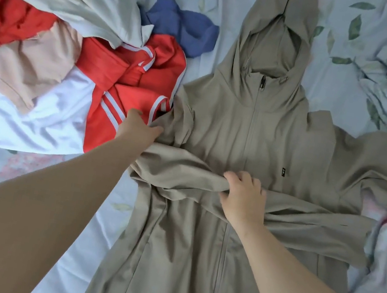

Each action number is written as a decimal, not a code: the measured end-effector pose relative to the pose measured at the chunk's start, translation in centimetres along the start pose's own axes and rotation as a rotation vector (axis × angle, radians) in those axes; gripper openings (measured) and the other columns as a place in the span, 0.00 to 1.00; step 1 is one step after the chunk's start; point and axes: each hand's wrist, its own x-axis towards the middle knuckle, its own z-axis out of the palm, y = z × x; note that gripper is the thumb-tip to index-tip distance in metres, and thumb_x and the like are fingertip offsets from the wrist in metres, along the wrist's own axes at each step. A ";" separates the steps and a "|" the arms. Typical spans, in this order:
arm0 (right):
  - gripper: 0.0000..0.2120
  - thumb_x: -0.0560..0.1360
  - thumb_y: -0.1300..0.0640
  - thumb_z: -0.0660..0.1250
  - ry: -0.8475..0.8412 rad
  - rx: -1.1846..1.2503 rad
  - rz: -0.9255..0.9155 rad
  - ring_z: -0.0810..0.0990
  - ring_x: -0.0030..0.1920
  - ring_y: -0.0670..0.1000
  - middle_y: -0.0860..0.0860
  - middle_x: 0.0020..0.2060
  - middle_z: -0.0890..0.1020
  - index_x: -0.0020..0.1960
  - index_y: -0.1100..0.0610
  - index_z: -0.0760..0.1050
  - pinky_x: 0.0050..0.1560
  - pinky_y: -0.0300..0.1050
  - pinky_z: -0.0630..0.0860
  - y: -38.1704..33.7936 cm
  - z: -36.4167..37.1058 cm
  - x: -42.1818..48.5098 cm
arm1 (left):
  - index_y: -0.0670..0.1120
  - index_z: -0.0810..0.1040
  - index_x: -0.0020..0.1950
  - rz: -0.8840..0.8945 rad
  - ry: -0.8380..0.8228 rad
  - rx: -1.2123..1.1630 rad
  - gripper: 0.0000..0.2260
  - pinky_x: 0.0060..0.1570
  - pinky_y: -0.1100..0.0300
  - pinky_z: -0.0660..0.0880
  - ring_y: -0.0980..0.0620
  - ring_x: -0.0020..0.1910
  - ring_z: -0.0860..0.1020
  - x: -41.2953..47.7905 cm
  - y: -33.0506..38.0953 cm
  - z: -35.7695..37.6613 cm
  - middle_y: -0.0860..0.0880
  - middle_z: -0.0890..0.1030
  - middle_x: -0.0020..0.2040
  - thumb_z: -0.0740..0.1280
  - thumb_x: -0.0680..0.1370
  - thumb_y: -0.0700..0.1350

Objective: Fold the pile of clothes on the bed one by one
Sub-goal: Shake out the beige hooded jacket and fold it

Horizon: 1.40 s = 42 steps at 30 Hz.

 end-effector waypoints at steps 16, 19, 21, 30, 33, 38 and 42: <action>0.26 0.75 0.58 0.61 0.179 0.292 0.298 0.62 0.68 0.58 0.51 0.71 0.64 0.72 0.49 0.61 0.65 0.54 0.59 2.6 -4.6 2.7 | 0.44 0.67 0.66 0.095 0.057 -0.234 0.21 0.56 0.55 0.70 0.43 0.58 0.73 -0.6 1.8 2.1 0.42 0.72 0.62 0.64 0.77 0.51; 0.28 0.74 0.56 0.64 0.142 0.300 0.376 0.63 0.67 0.59 0.51 0.71 0.64 0.73 0.48 0.60 0.65 0.55 0.60 2.5 -3.5 3.2 | 0.43 0.66 0.68 0.056 -0.040 -0.181 0.26 0.61 0.49 0.71 0.43 0.59 0.73 -1.7 0.0 3.5 0.44 0.72 0.61 0.68 0.75 0.52; 0.28 0.74 0.57 0.64 0.130 0.314 0.423 0.67 0.64 0.61 0.57 0.67 0.67 0.73 0.50 0.60 0.63 0.56 0.65 3.5 -2.5 3.5 | 0.42 0.70 0.64 0.098 -0.108 -0.176 0.20 0.54 0.55 0.71 0.45 0.54 0.74 -1.8 -0.1 4.0 0.48 0.74 0.54 0.69 0.75 0.47; 0.09 0.74 0.62 0.66 0.365 0.510 0.193 0.74 0.43 0.53 0.53 0.43 0.75 0.54 0.58 0.75 0.46 0.43 0.70 5.9 -3.4 1.8 | 0.42 0.73 0.61 -0.204 0.333 -0.444 0.16 0.60 0.51 0.69 0.40 0.61 0.73 0.9 0.5 0.8 0.40 0.74 0.62 0.63 0.77 0.48; 0.18 0.75 0.50 0.66 0.079 0.557 0.332 0.75 0.49 0.53 0.52 0.47 0.75 0.62 0.56 0.71 0.48 0.48 0.71 7.0 -2.4 1.1 | 0.47 0.69 0.67 0.058 0.394 0.040 0.22 0.63 0.49 0.62 0.40 0.65 0.66 -1.6 1.9 1.9 0.41 0.68 0.66 0.68 0.75 0.48; 0.17 0.78 0.48 0.61 0.050 0.520 0.216 0.76 0.53 0.54 0.50 0.50 0.76 0.64 0.53 0.73 0.58 0.55 0.71 7.4 -1.3 -0.2 | 0.55 0.65 0.70 0.576 -0.109 0.375 0.21 0.55 0.49 0.70 0.43 0.58 0.73 -2.6 3.2 4.7 0.45 0.74 0.57 0.62 0.78 0.46; 0.17 0.77 0.62 0.60 0.118 0.312 0.345 0.72 0.58 0.59 0.54 0.59 0.75 0.64 0.51 0.74 0.58 0.54 0.66 9.3 -1.3 -1.6 | 0.58 0.61 0.72 0.689 -0.377 0.525 0.25 0.58 0.51 0.72 0.47 0.61 0.70 -3.3 3.0 7.2 0.49 0.70 0.59 0.65 0.77 0.51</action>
